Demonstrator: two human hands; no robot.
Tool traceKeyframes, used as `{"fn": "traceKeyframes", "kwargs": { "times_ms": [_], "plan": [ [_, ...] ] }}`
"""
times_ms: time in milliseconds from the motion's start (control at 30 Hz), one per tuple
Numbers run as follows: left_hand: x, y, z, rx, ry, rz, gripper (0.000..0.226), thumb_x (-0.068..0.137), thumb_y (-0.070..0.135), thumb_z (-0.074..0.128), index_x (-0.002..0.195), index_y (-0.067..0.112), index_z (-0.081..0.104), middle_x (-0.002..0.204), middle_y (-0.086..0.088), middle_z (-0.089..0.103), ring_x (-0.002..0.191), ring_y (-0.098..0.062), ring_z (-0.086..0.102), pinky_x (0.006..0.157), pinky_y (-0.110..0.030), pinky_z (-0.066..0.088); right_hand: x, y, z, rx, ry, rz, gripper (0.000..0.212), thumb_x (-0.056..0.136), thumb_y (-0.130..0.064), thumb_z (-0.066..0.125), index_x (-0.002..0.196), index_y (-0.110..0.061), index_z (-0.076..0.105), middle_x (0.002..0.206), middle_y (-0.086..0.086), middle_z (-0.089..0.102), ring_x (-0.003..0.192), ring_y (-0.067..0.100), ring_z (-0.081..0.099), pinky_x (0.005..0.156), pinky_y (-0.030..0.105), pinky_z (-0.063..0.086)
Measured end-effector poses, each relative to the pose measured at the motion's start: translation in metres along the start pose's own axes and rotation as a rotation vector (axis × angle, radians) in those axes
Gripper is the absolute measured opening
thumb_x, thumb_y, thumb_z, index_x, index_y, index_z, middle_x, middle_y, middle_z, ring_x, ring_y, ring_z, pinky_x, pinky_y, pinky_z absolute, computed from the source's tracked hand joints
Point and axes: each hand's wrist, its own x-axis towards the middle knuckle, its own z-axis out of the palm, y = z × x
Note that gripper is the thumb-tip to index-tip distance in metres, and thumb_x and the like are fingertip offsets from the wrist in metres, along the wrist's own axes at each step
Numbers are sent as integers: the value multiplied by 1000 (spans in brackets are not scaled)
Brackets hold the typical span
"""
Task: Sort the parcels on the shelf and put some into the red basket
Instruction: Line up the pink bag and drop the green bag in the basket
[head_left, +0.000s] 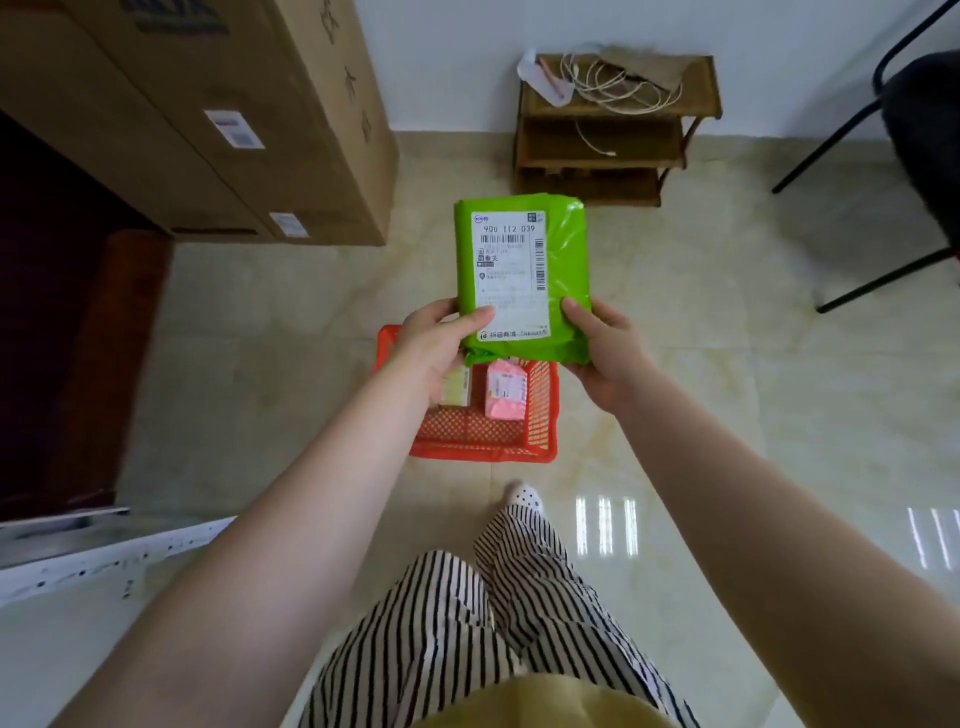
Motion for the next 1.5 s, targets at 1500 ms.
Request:
{"fn": "traceKeyframes", "kwargs": {
  "times_ms": [1500],
  "plan": [
    [461,-441,9,582,392,-263,53,78,35,74,124,14,60,125,-10,62,107,-27,64,88,-34,52,466,442,-175,75,658,608,65,72,-48,81,118,-7,57,107,11,67,85,30,69,65,40,63]
  ]
}}
